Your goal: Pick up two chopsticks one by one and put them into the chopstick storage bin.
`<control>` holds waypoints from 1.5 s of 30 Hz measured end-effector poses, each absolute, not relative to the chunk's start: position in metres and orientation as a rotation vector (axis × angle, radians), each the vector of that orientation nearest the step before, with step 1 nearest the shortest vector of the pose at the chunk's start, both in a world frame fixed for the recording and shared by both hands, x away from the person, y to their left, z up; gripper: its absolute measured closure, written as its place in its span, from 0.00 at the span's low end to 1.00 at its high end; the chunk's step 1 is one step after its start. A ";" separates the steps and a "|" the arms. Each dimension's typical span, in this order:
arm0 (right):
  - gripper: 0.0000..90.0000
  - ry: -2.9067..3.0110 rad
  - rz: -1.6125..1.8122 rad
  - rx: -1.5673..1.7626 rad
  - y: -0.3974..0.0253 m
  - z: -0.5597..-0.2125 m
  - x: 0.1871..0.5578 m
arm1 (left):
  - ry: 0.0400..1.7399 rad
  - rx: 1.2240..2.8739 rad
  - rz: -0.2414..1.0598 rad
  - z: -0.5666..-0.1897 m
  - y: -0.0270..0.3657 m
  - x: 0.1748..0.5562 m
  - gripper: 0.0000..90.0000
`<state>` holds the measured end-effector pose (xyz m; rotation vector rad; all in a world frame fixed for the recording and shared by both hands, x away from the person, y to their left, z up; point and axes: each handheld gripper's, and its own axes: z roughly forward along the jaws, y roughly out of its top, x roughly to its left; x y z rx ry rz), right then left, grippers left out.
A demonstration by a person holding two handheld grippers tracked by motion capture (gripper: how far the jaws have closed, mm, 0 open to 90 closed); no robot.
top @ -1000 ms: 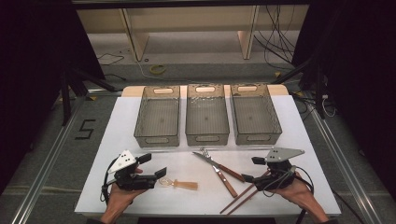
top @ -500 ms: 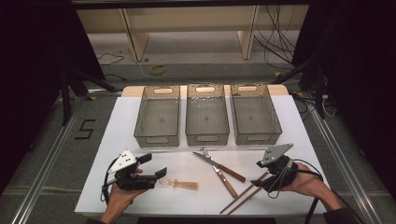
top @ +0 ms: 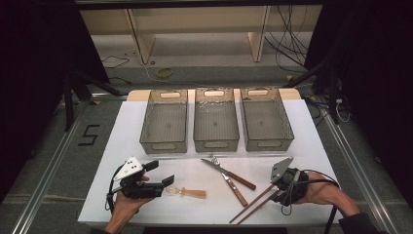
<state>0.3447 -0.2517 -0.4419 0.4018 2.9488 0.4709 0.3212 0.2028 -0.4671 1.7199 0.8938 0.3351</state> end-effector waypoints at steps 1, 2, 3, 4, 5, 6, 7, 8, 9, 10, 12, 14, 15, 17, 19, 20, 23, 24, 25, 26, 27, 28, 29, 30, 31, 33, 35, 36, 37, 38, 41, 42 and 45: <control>0.54 2.954 0.450 0.406 -0.251 -0.444 0.345 | 0.894 1.720 0.335 -0.467 0.203 0.321 0.15; 0.54 2.961 0.433 0.398 -0.251 -0.445 0.346 | 0.893 1.720 0.335 -0.467 0.203 0.321 0.15; 0.54 2.961 0.433 0.398 -0.251 -0.445 0.346 | 0.893 1.720 0.335 -0.467 0.203 0.321 0.15; 0.56 2.966 0.432 0.390 -0.252 -0.447 0.348 | 0.893 1.720 0.335 -0.467 0.203 0.321 0.15; 0.56 2.966 0.432 0.390 -0.252 -0.447 0.348 | 0.893 1.720 0.335 -0.467 0.203 0.321 0.15; 0.57 2.975 0.412 0.393 -0.251 -0.448 0.348 | 0.893 1.720 0.335 -0.467 0.203 0.321 0.15; 0.57 2.975 0.412 0.393 -0.251 -0.448 0.348 | 0.893 1.720 0.335 -0.467 0.203 0.321 0.15; 0.59 2.981 0.397 0.378 -0.251 -0.449 0.349 | 0.893 1.720 0.335 -0.467 0.203 0.321 0.15; 0.59 2.984 0.391 0.380 -0.250 -0.450 0.349 | 0.893 1.720 0.335 -0.467 0.203 0.321 0.15; 0.60 2.987 0.392 0.373 -0.250 -0.451 0.349 | 0.892 1.721 0.336 -0.467 0.203 0.321 0.15; 0.61 2.993 0.379 0.369 -0.249 -0.452 0.348 | 0.893 1.720 0.335 -0.467 0.203 0.321 0.15; 0.62 2.998 0.355 0.357 -0.249 -0.453 0.347 | 0.894 1.721 0.335 -0.467 0.203 0.321 0.15; 0.63 2.999 0.342 0.366 -0.248 -0.453 0.347 | 0.894 1.721 0.335 -0.467 0.203 0.321 0.15; 0.64 3.013 0.335 0.352 -0.248 -0.455 0.346 | 0.894 1.721 0.335 -0.467 0.203 0.321 0.15; 0.65 3.022 0.313 0.345 -0.247 -0.454 0.345 | 0.894 1.722 0.335 -0.467 0.203 0.321 0.15; 0.66 3.028 0.305 0.324 -0.247 -0.454 0.345 | 0.894 1.722 0.335 -0.467 0.203 0.321 0.15; 0.68 3.035 0.265 0.299 -0.245 -0.453 0.343 | 0.894 1.723 0.334 -0.467 0.203 0.321 0.15; 0.69 3.036 0.254 0.289 -0.244 -0.452 0.342 | 0.893 1.725 0.335 -0.467 0.203 0.321 0.15; 0.70 3.041 0.246 0.291 -0.243 -0.452 0.340 | 0.893 1.725 0.336 -0.467 0.203 0.321 0.15; 0.71 3.042 0.245 0.274 -0.242 -0.452 0.339 | 0.894 1.724 0.335 -0.467 0.203 0.321 0.15; 0.71 3.042 0.245 0.274 -0.242 -0.452 0.339 | 0.894 1.724 0.335 -0.467 0.203 0.321 0.15; 0.74 3.044 0.223 0.242 -0.241 -0.451 0.338 | 0.894 1.724 0.335 -0.467 0.202 0.321 0.15; 0.76 3.049 0.204 0.278 -0.239 -0.449 0.335 | 0.895 1.725 0.335 -0.467 0.202 0.321 0.15; 0.79 3.035 0.217 0.245 -0.239 -0.450 0.335 | 0.894 1.726 0.336 -0.467 0.202 0.321 0.15; 0.79 3.035 0.217 0.245 -0.239 -0.450 0.335 | 0.893 1.726 0.336 -0.467 0.202 0.321 0.15; 0.81 3.031 0.211 0.222 -0.237 -0.449 0.335 | 0.895 1.724 0.336 -0.467 0.202 0.321 0.15; 0.82 3.037 0.203 0.205 -0.236 -0.449 0.333 | 0.895 1.725 0.335 -0.467 0.202 0.321 0.15; 0.80 3.057 0.176 0.186 -0.235 -0.448 0.332 | 0.894 1.725 0.336 -0.467 0.202 0.321 0.15; 0.78 3.054 0.179 0.167 -0.235 -0.449 0.331 | 0.894 1.726 0.336 -0.467 0.202 0.321 0.15; 0.74 3.059 0.165 0.158 -0.235 -0.450 0.332 | 0.894 1.727 0.336 -0.467 0.202 0.321 0.15; 0.75 3.075 0.138 0.153 -0.235 -0.453 0.333 | 0.894 1.728 0.336 -0.467 0.202 0.321 0.15; 0.75 3.075 0.138 0.153 -0.235 -0.453 0.333 | 0.895 1.725 0.336 -0.467 0.202 0.321 0.15; 0.78 3.086 0.143 0.147 -0.235 -0.454 0.334 | 0.895 1.727 0.335 -0.468 0.202 0.322 0.15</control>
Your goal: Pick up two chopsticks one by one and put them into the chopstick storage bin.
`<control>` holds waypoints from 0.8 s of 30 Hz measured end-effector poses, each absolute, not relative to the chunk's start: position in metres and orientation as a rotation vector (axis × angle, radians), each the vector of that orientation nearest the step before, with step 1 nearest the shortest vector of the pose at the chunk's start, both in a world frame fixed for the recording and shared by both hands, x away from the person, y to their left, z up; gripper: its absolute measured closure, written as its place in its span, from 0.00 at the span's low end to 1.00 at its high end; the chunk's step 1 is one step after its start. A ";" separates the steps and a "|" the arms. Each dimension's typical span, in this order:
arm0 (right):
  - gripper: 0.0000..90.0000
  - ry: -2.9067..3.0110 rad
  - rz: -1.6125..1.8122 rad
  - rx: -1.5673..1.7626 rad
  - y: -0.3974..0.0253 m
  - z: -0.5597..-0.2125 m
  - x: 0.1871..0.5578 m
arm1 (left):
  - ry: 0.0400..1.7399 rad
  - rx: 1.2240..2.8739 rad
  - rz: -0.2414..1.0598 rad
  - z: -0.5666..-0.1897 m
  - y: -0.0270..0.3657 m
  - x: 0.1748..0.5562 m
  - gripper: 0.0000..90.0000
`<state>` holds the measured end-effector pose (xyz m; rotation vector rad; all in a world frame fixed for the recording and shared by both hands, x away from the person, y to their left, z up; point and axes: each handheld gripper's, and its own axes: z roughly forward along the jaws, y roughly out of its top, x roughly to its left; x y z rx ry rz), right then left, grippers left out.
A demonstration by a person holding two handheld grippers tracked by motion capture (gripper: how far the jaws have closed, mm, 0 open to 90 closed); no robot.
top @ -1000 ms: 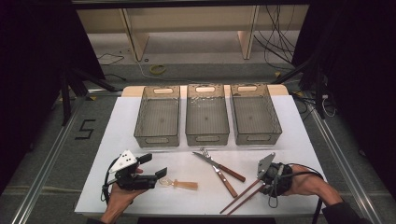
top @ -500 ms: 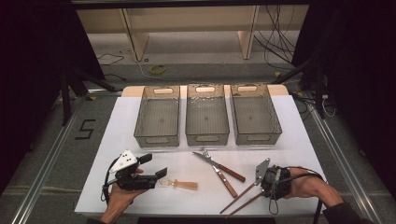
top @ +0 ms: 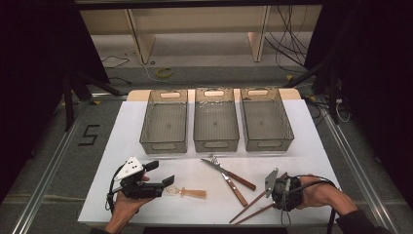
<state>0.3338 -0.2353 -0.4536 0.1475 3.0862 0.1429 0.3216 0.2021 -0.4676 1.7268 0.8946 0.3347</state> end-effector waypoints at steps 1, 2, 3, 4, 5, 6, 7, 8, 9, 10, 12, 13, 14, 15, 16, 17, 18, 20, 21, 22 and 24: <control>0.80 3.092 0.142 0.138 -0.235 -0.454 0.334 | 0.894 1.728 0.335 -0.468 0.202 0.322 0.15; 0.82 3.093 0.144 0.124 -0.235 -0.454 0.334 | 0.893 1.728 0.336 -0.468 0.202 0.322 0.15; 0.82 3.097 0.135 0.122 -0.235 -0.453 0.334 | 0.892 1.729 0.336 -0.468 0.202 0.321 0.15; 0.82 3.097 0.135 0.124 -0.234 -0.454 0.333 | 0.892 1.728 0.337 -0.468 0.202 0.322 0.15; 0.83 3.099 0.119 0.117 -0.234 -0.453 0.333 | 0.893 1.729 0.336 -0.468 0.202 0.322 0.15; 0.83 3.099 0.119 0.117 -0.234 -0.453 0.333 | 0.893 1.729 0.336 -0.468 0.202 0.322 0.15; 0.85 3.099 0.126 0.081 -0.233 -0.454 0.332 | 0.894 1.729 0.336 -0.468 0.202 0.322 0.15; 0.85 3.099 0.126 0.081 -0.233 -0.454 0.332 | 0.893 1.730 0.336 -0.468 0.202 0.322 0.15; 0.87 3.098 0.112 0.056 -0.232 -0.453 0.332 | 0.893 1.730 0.336 -0.468 0.202 0.322 0.15; 0.87 3.098 0.112 0.056 -0.232 -0.453 0.332 | 0.895 1.727 0.336 -0.468 0.202 0.322 0.15; 0.89 3.098 0.115 0.035 -0.232 -0.453 0.331 | 0.895 1.727 0.336 -0.468 0.202 0.322 0.15; 0.90 3.105 0.101 0.033 -0.232 -0.453 0.330 | 0.895 1.728 0.336 -0.468 0.202 0.322 0.15; 0.90 3.094 0.114 0.013 -0.232 -0.453 0.330 | 0.893 1.732 0.336 -0.468 0.202 0.322 0.15; 0.90 3.095 0.119 0.008 -0.232 -0.454 0.329 | 0.892 1.732 0.336 -0.468 0.202 0.322 0.15; 0.91 3.096 0.110 -0.006 -0.232 -0.453 0.329 | 0.892 1.732 0.337 -0.468 0.202 0.322 0.15; 0.91 3.095 0.108 -0.018 -0.232 -0.453 0.329 | 0.893 1.734 0.336 -0.468 0.202 0.322 0.15; 0.91 3.095 0.108 -0.018 -0.232 -0.453 0.329 | 0.893 1.734 0.336 -0.468 0.202 0.322 0.15; 0.93 3.090 0.124 -0.044 -0.232 -0.453 0.328 | 0.894 1.733 0.335 -0.468 0.202 0.322 0.15; 0.94 3.095 0.117 -0.054 -0.232 -0.453 0.327 | 0.894 1.733 0.334 -0.468 0.202 0.322 0.15; 0.94 3.095 0.130 -0.056 -0.233 -0.453 0.327 | 0.895 1.734 0.334 -0.468 0.202 0.322 0.15; 0.94 3.095 0.131 -0.079 -0.233 -0.453 0.327 | 0.895 1.732 0.334 -0.468 0.202 0.322 0.15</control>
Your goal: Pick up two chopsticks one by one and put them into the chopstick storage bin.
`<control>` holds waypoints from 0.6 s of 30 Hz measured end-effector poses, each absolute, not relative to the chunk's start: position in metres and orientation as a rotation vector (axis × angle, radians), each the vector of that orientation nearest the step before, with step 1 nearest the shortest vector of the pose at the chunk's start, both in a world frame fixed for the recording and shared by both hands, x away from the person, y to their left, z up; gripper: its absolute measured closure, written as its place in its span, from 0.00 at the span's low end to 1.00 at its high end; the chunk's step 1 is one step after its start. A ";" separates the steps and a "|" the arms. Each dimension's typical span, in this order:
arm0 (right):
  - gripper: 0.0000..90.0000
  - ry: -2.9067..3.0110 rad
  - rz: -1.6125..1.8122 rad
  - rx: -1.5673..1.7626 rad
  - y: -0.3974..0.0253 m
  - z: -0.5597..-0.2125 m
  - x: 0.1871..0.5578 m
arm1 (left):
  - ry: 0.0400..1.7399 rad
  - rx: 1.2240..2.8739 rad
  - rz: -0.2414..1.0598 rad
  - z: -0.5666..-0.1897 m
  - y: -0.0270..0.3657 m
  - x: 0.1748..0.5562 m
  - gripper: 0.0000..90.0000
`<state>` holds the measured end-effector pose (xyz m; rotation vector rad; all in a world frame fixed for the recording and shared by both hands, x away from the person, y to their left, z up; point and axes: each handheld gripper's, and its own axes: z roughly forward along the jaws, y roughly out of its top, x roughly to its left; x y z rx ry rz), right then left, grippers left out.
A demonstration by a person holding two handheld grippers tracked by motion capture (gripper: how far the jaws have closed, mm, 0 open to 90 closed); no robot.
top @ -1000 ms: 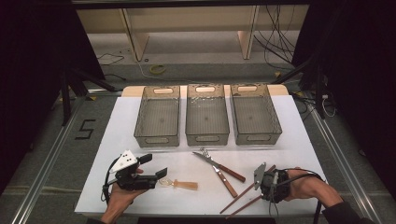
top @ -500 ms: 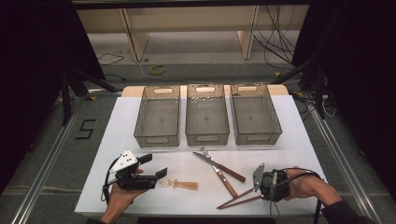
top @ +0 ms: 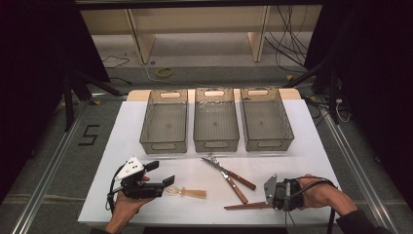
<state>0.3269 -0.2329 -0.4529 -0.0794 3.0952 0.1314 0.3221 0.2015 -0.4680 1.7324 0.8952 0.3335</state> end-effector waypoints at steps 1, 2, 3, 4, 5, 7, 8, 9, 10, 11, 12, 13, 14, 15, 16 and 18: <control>0.94 3.103 0.143 -0.080 -0.233 -0.453 0.327 | 0.895 1.733 0.334 -0.468 0.202 0.322 0.15; 0.94 3.103 0.143 -0.080 -0.233 -0.453 0.327 | 0.895 1.732 0.334 -0.468 0.202 0.322 0.15; 0.94 3.104 0.141 -0.090 -0.233 -0.452 0.326 | 0.895 1.734 0.333 -0.468 0.202 0.322 0.15; 0.95 3.104 0.158 -0.100 -0.233 -0.452 0.325 | 0.898 1.731 0.332 -0.468 0.201 0.322 0.15; 0.95 3.106 0.158 -0.106 -0.233 -0.451 0.325 | 0.898 1.730 0.332 -0.468 0.201 0.322 0.15; 0.95 3.111 0.194 -0.105 -0.234 -0.449 0.324 | 0.899 1.730 0.332 -0.468 0.202 0.322 0.15; 0.95 3.107 0.208 -0.103 -0.234 -0.448 0.324 | 0.898 1.730 0.332 -0.468 0.202 0.322 0.15; 0.95 3.107 0.208 -0.103 -0.234 -0.448 0.324 | 0.899 1.728 0.332 -0.468 0.202 0.322 0.15; 0.95 3.105 0.214 -0.100 -0.234 -0.446 0.323 | 0.899 1.727 0.332 -0.468 0.202 0.322 0.15; 0.95 3.103 0.244 -0.100 -0.235 -0.444 0.323 | 0.899 1.726 0.332 -0.468 0.202 0.322 0.15; 0.95 3.098 0.269 -0.092 -0.236 -0.442 0.323 | 0.899 1.727 0.333 -0.468 0.202 0.322 0.15; 0.95 3.091 0.287 -0.080 -0.236 -0.440 0.323 | 0.899 1.726 0.333 -0.468 0.202 0.322 0.15; 0.95 3.084 0.313 -0.068 -0.237 -0.438 0.324 | 0.900 1.725 0.332 -0.468 0.202 0.322 0.15; 0.95 3.075 0.331 -0.049 -0.237 -0.436 0.324 | 0.900 1.725 0.333 -0.468 0.202 0.322 0.15; 0.95 3.061 0.373 -0.019 -0.238 -0.434 0.326 | 0.899 1.725 0.334 -0.468 0.202 0.322 0.15; 0.95 3.055 0.397 0.002 -0.237 -0.433 0.327 | 0.900 1.725 0.334 -0.468 0.202 0.322 0.15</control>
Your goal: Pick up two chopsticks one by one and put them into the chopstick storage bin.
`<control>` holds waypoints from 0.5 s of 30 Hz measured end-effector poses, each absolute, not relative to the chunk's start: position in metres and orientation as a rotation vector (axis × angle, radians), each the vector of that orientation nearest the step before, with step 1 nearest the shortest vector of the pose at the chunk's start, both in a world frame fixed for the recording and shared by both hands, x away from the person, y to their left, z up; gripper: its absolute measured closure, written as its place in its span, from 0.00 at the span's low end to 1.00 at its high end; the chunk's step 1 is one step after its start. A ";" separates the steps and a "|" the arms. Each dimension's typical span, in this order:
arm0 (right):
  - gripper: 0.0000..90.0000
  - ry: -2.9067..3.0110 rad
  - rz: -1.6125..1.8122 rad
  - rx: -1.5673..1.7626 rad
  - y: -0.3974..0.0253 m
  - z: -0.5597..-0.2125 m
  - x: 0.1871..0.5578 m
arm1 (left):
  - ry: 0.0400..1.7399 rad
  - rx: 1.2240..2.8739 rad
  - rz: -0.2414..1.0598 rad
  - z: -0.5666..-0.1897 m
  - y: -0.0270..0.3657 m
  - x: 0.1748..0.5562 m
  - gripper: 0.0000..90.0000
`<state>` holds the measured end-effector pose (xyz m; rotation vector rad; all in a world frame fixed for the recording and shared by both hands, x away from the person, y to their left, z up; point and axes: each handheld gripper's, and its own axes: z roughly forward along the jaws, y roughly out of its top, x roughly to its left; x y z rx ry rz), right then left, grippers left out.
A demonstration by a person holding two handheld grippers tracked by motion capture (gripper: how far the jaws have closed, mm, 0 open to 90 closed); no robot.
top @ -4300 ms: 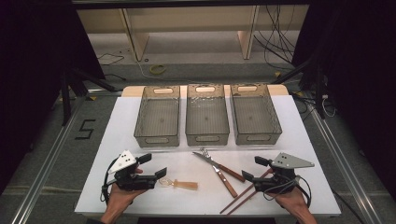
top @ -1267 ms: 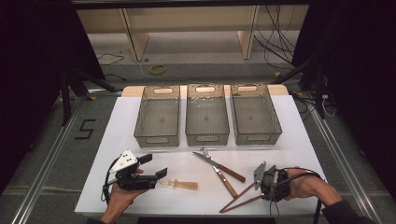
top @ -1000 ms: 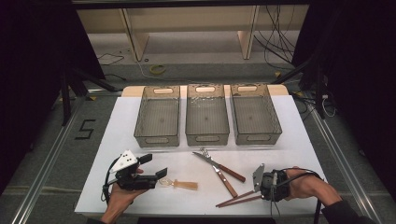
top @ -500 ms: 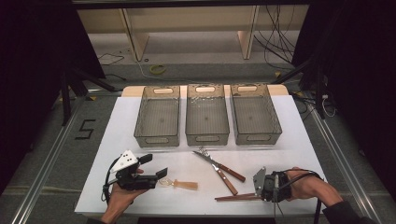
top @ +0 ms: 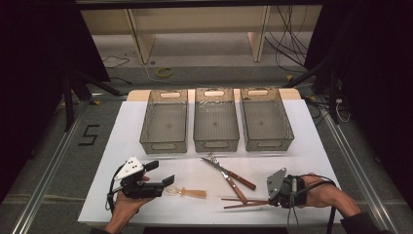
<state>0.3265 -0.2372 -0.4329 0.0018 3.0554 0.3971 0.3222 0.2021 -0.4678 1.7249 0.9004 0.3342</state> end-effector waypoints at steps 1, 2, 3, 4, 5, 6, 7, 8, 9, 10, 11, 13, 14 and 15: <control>0.95 3.048 0.415 0.019 -0.237 -0.432 0.327 | 0.901 1.725 0.335 -0.468 0.202 0.322 0.15; 0.95 3.043 0.440 0.041 -0.236 -0.431 0.328 | 0.901 1.726 0.335 -0.468 0.202 0.322 0.15; 0.95 3.035 0.461 0.060 -0.235 -0.429 0.329 | 0.901 1.726 0.335 -0.468 0.202 0.322 0.15; 0.95 3.025 0.481 0.082 -0.233 -0.428 0.330 | 0.903 1.725 0.336 -0.468 0.202 0.322 0.15; 0.95 3.017 0.505 0.109 -0.232 -0.427 0.331 | 0.903 1.725 0.336 -0.468 0.202 0.322 0.15; 0.95 3.011 0.524 0.124 -0.230 -0.426 0.332 | 0.903 1.725 0.337 -0.468 0.202 0.322 0.15; 0.95 3.002 0.541 0.140 -0.228 -0.425 0.333 | 0.904 1.725 0.338 -0.467 0.202 0.322 0.15; 0.95 2.994 0.538 0.146 -0.226 -0.424 0.333 | 0.901 1.729 0.345 -0.467 0.202 0.322 0.15; 0.95 2.990 0.524 0.141 -0.222 -0.423 0.333 | 0.896 1.732 0.349 -0.466 0.202 0.322 0.15; 0.95 2.988 0.509 0.125 -0.219 -0.422 0.333 | 0.897 1.725 0.336 -0.464 0.202 0.322 0.15; 0.95 2.985 0.508 0.116 -0.215 -0.422 0.333 | 0.892 1.730 0.319 -0.463 0.201 0.322 0.16; 0.95 2.983 0.495 0.092 -0.208 -0.419 0.333 | 0.867 1.767 0.313 -0.458 0.197 0.322 0.16; 0.95 2.980 0.478 0.076 -0.204 -0.418 0.334 | 0.858 1.781 0.302 -0.455 0.194 0.322 0.16; 0.95 2.977 0.470 0.054 -0.197 -0.417 0.336 | 0.853 1.794 0.280 -0.452 0.191 0.323 0.15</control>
